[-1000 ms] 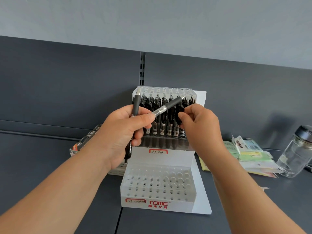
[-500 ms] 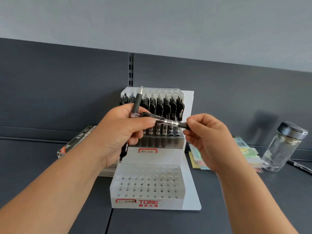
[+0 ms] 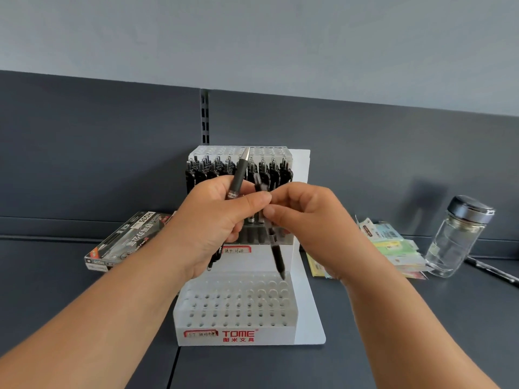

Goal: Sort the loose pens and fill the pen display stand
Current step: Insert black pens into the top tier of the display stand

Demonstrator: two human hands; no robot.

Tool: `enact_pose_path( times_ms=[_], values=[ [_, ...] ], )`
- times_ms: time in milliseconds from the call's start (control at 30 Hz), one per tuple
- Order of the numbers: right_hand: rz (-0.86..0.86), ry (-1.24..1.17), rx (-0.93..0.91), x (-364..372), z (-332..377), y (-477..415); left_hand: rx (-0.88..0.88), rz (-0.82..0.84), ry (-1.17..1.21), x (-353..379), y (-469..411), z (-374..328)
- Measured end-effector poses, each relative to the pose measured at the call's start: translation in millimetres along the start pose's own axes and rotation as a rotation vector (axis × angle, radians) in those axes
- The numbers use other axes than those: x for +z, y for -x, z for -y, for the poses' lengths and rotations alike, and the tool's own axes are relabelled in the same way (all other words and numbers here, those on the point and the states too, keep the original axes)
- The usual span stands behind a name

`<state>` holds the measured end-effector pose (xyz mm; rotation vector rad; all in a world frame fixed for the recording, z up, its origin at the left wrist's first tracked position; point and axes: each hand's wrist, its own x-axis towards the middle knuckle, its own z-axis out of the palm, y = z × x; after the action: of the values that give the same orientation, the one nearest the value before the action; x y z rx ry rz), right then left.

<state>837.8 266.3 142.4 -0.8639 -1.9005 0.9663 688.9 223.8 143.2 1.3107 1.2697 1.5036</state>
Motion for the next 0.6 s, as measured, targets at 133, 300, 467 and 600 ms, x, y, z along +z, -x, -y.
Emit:
enact_pose_path(
  times_ms=[133,300,467,600],
  values=[
    [-0.285,-0.068,-0.077,-14,4,-11,-0.076,-0.072,0.008,-5,-2,3],
    [-0.427,-0.075,-0.117,-16,5,-27,-0.123,-0.1,0.01,-9,-4,9],
    [-0.424,0.013,-0.091,-6,-3,-36,-0.093,-0.1,-0.042,-11,-4,11],
    [-0.381,0.144,-0.017,1,-20,-39,-0.07,-0.106,-0.024,-12,-3,14]
  ],
)
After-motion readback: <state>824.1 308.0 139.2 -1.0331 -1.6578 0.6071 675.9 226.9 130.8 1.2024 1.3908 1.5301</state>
